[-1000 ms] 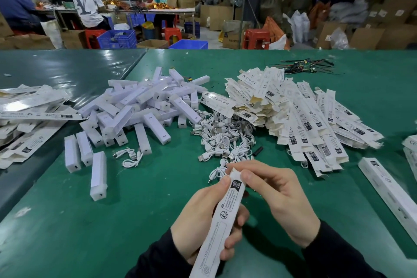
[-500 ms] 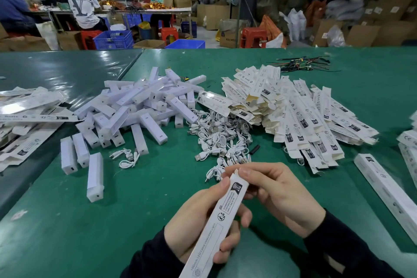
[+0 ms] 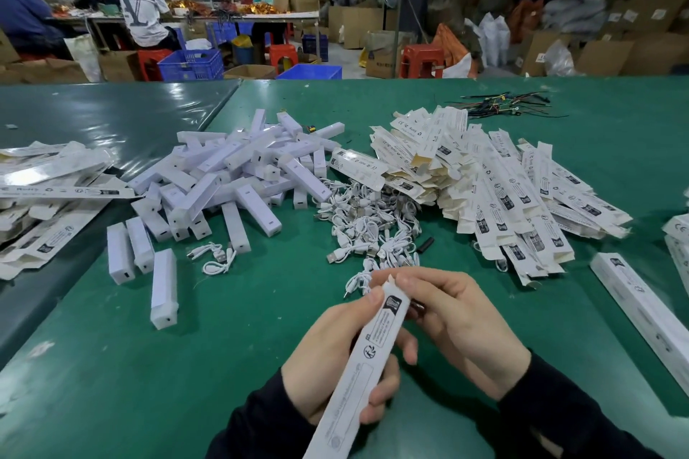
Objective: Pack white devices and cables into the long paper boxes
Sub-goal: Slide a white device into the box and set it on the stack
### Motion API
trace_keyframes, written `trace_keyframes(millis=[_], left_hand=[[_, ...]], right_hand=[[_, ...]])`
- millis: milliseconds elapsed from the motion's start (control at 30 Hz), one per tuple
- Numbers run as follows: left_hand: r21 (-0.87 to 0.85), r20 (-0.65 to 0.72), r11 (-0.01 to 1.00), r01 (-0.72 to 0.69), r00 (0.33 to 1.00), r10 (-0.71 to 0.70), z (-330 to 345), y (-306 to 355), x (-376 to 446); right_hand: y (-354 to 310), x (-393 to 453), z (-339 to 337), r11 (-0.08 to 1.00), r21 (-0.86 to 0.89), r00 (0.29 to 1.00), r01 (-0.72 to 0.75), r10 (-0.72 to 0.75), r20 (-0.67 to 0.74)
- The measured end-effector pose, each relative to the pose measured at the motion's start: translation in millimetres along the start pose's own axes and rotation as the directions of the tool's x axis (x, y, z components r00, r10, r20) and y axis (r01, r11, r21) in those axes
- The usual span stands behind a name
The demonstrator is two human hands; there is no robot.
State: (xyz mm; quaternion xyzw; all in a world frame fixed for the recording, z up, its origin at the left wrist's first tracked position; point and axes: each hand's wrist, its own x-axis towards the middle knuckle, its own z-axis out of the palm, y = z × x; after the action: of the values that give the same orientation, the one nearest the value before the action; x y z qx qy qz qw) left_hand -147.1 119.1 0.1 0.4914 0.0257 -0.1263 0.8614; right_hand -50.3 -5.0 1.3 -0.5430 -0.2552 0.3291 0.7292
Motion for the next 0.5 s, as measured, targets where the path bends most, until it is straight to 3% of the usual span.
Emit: trace_keyframes(millis=[100,233,300,400,500], left_hand=[[0.049,-0.132,0.992,-0.113,0.984,0.119,4,-3,2],[0.030,-0.286,0.974,-0.225,0.932,0.224,10,-12,8],[0.027,-0.390,0.938,-0.345,0.861,0.327,7,-13,13],[0.147,-0.523,0.840,-0.522,0.680,0.514,0,-11,15],[0.198,-0.513,0.816,-0.544,0.652,0.559,-8,-5,12]], right_hand=[[6,-1,4,0.993,-0.075,0.996,0.086,-0.086,0.011],[7,-4,11,0.984,-0.161,0.997,0.075,-0.078,-0.014],[10,-4,14,0.983,-0.184,0.999,0.022,-0.027,-0.029],[17,-7,20,0.971,-0.220,0.993,-0.091,0.105,0.049],[16,-8,21,0.972,-0.148,0.969,-0.182,0.203,0.143]])
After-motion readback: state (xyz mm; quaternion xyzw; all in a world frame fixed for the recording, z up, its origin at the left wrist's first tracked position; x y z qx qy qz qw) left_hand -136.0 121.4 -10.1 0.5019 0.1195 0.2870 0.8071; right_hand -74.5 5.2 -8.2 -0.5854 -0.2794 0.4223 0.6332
